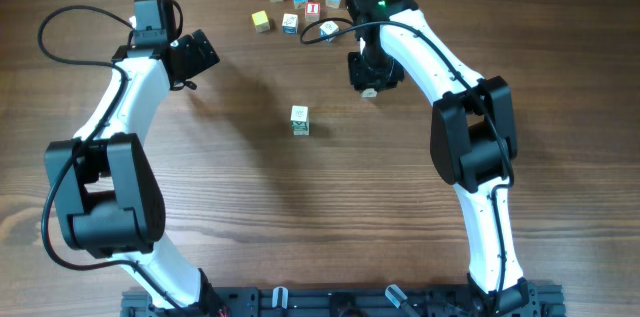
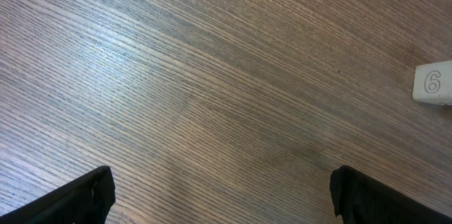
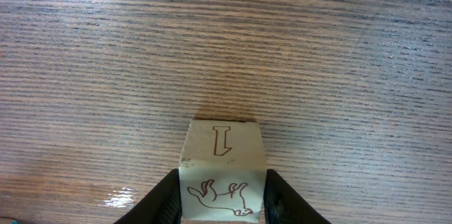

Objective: Form a tower
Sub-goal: 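Grasp a cream block printed I with the right gripper, then carry the cream block over the stack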

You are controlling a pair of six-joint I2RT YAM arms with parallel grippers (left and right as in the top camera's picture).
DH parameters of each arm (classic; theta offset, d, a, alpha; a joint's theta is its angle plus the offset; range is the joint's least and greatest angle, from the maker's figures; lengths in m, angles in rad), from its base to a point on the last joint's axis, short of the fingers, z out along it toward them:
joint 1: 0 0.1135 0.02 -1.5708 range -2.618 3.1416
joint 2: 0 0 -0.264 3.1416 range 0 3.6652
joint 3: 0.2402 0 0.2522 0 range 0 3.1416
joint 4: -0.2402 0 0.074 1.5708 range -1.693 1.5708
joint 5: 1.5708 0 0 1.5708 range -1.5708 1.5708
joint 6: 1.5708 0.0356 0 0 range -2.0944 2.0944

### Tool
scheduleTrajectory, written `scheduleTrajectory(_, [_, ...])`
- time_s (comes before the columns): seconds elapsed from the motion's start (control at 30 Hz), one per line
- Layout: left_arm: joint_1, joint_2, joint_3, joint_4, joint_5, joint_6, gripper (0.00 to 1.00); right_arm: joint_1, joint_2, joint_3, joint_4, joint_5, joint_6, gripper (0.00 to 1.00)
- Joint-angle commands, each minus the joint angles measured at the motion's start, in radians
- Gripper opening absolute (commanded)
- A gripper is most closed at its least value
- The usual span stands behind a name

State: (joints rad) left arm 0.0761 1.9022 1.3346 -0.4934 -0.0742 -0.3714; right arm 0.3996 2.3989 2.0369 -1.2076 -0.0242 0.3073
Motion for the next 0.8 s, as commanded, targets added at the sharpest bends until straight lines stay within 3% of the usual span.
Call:
scheduleTrajectory(0.0, [0.002,0.009,0.010,0.000,-0.006,0.005,1.00,0.002,-0.034,-0.003,-0.002,0.009,-0.016,0.31])
scheduleTrajectory(0.47, [0.002,0.009,0.010,0.000,-0.006,0.005,1.00,0.001,-0.034,-0.003,0.051,0.010,-0.031,0.36])
scheduleTrajectory(0.57, [0.002,0.009,0.010,0.000,-0.006,0.005,1.00,0.002,-0.034,-0.003,0.051,0.010,-0.045,0.34])
scheduleTrajectory(0.67, [0.002,0.009,0.010,0.000,-0.006,0.005,1.00,0.002,-0.034,-0.003,0.056,0.010,-0.044,0.24])
scheduleTrajectory(0.77, [0.002,0.009,0.010,0.000,-0.006,0.005,1.00,0.002,-0.050,0.061,0.018,0.009,-0.042,0.25])
